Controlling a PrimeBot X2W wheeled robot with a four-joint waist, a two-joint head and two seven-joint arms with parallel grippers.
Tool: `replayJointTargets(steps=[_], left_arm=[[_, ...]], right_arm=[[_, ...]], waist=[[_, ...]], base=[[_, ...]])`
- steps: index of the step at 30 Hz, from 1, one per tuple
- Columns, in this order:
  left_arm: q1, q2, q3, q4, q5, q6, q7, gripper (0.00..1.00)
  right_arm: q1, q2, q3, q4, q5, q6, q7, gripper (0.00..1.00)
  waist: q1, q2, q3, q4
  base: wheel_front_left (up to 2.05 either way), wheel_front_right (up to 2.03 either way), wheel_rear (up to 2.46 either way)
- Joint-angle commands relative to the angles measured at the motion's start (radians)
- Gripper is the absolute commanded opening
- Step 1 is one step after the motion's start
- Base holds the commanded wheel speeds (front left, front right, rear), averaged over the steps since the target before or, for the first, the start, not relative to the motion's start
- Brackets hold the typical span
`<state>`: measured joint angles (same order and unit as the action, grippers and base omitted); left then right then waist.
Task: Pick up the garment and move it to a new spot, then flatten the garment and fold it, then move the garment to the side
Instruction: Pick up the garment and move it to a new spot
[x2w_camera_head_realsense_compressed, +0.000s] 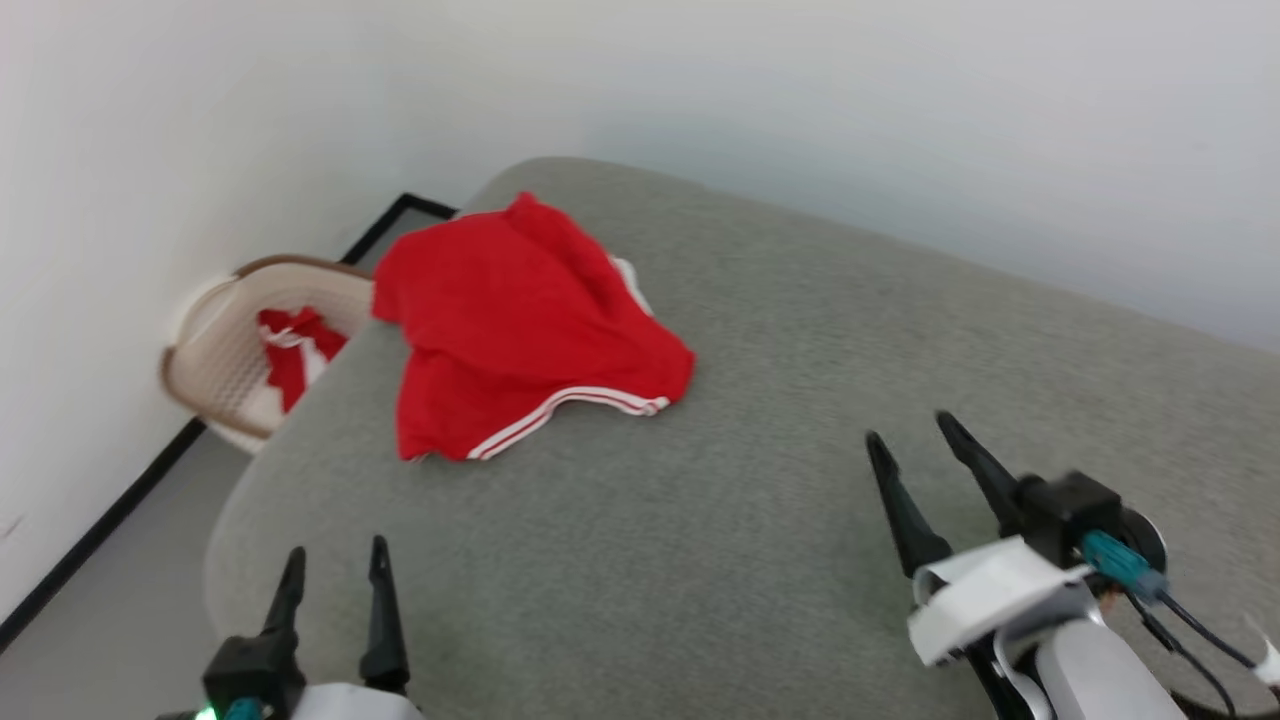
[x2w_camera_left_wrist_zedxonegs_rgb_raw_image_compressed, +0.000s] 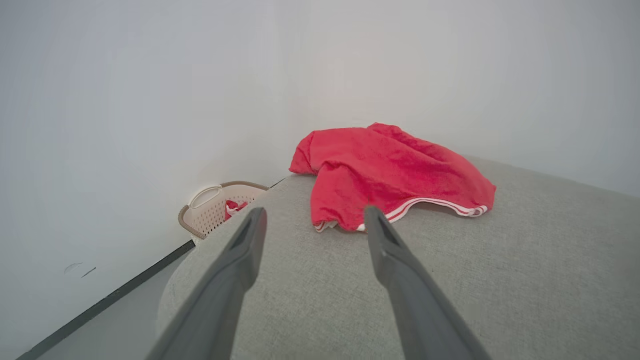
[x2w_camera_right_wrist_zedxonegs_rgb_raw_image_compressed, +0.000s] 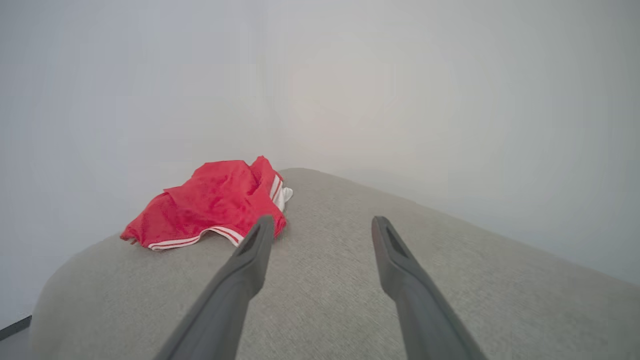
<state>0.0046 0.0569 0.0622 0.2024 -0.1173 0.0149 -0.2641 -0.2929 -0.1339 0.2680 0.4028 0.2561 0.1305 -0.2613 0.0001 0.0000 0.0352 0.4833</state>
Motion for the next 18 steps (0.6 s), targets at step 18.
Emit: replayJointTargets(steps=[18], left_arm=[[-0.185, 0.035, -0.072, 0.085, 0.006, -0.084, 0.0, 1.0]], right_arm=[[-0.031, -0.031, 0.022, -0.002, 0.025, 0.0, -0.005, 1.0]], waist=[[-0.0001, 0.0, 0.089, -0.062]], base=[[0.0, 0.0, 0.0]])
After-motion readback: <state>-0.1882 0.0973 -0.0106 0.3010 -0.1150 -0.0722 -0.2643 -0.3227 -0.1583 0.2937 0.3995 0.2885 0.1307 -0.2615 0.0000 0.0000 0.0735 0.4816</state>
